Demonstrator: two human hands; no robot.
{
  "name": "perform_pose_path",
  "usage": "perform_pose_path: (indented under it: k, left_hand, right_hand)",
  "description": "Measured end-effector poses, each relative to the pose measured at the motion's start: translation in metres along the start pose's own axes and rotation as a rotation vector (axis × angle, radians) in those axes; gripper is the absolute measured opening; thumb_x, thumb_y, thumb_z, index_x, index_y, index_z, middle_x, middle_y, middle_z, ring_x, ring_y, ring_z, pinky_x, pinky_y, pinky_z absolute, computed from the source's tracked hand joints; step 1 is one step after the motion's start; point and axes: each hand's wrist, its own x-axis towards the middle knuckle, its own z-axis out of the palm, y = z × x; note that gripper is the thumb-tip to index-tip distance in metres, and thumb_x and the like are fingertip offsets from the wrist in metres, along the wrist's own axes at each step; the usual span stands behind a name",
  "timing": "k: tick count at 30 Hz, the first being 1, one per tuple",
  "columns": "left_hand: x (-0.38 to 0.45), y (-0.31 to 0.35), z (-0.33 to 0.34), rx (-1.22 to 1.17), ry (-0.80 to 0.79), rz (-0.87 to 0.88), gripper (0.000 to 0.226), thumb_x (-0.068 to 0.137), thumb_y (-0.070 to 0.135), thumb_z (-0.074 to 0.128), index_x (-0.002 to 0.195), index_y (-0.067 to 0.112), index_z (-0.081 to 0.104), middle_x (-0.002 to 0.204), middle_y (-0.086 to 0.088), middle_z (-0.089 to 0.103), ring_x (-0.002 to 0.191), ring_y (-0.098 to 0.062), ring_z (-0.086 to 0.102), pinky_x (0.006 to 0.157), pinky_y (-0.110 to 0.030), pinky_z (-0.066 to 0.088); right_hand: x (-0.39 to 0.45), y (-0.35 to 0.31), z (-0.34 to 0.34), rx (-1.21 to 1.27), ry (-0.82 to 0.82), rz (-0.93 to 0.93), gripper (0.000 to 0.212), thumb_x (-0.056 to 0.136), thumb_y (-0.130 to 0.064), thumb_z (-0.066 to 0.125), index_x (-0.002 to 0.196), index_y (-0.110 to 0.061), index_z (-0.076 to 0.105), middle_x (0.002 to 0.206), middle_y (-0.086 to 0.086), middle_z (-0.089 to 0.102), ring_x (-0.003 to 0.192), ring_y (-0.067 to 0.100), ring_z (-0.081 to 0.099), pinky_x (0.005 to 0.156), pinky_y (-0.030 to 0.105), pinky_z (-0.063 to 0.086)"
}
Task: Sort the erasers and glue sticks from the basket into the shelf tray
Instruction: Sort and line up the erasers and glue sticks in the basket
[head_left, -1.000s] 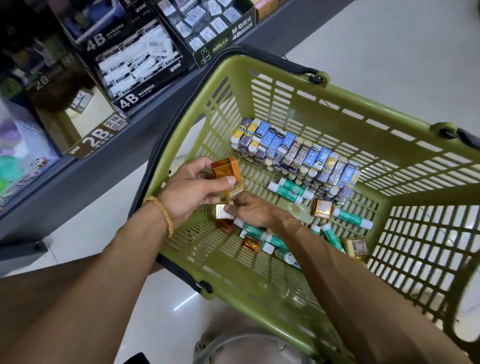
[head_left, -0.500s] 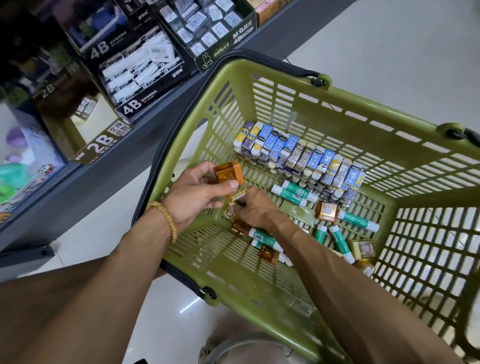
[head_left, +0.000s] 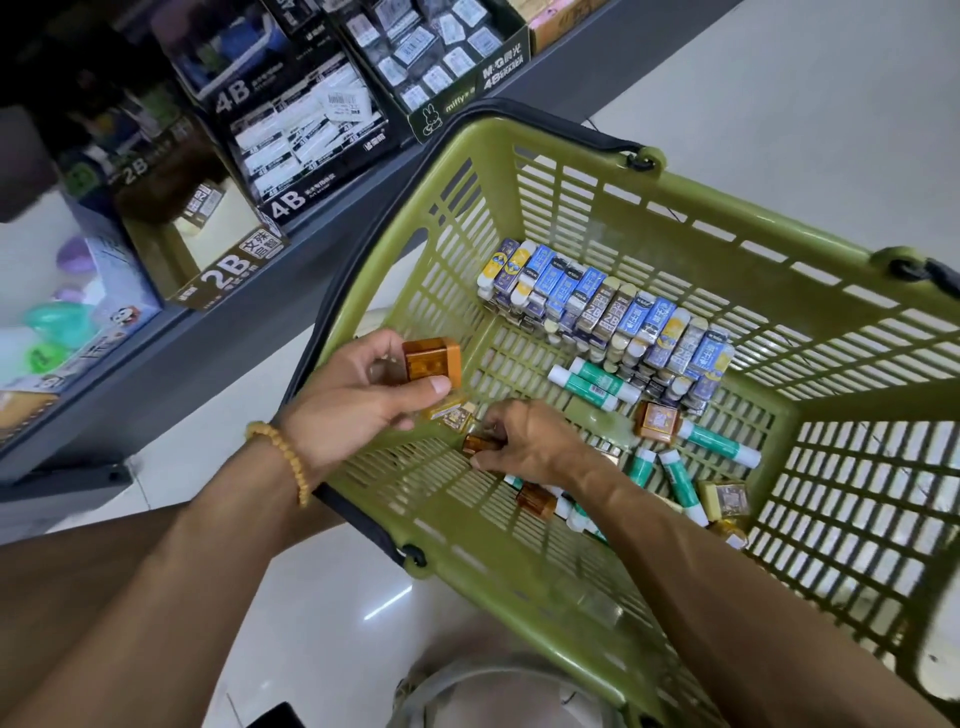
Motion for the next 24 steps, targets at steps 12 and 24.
perform_pose_path:
  k: [12,24]
  left_hand:
    - [-0.036,0.005,-0.011,0.112,0.142,0.067,0.044,0.06,0.028,0.082,0.093,0.004,0.065,0.096,-0.007,0.072,0.077,-0.015,0.07,0.066,-0.022,0.055]
    - [-0.022,-0.001,0.002,0.213,0.196,-0.022,0.028,0.067,0.018,0.088,0.089,0.014,0.071,0.085,0.001,0.075,0.085,-0.018,0.072,0.085,-0.035,0.057]
  right_hand:
    - [0.016,-0.005,-0.022,0.551,0.223,0.187,0.018,0.1,-0.022,0.059,0.104,-0.014,0.075,0.084,0.003,0.076,0.035,0.001,0.041,0.036,0.016,0.033]
    - [0.006,-0.02,-0.035,0.723,0.208,0.126,0.013,0.098,-0.014,0.059,0.091,-0.014,0.071,0.087,-0.003,0.07,0.067,0.005,0.062,0.066,0.021,0.048]
